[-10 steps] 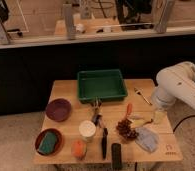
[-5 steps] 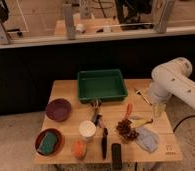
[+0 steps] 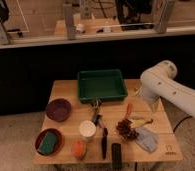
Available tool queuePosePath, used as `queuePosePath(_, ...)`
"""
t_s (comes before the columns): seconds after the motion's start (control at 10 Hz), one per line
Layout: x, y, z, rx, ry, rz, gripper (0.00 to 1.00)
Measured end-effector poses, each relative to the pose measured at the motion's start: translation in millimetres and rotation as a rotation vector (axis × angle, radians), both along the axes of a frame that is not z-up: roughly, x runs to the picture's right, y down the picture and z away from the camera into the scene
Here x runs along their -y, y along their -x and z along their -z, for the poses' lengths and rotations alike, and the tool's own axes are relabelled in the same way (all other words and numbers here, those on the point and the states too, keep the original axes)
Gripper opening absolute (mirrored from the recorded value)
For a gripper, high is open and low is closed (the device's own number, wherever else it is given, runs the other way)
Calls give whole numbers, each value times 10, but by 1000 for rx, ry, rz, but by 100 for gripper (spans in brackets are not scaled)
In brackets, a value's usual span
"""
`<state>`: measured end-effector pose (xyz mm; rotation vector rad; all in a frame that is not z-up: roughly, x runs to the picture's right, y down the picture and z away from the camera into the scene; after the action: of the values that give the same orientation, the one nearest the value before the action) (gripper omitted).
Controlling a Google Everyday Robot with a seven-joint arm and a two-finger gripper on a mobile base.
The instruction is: Place pepper in table surface
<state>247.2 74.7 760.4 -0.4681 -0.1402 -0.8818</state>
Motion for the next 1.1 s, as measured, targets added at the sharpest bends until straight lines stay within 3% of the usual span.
queuePosePath(0.4, 99, 275, -332, 81, 15, 110, 80)
queuePosePath(0.7, 132, 345, -581, 91, 58, 156, 80)
queuePosePath(0.8, 72, 306, -689, 84, 93, 174, 80)
queuePosePath(1.1, 14, 278, -928, 99, 127, 198, 80)
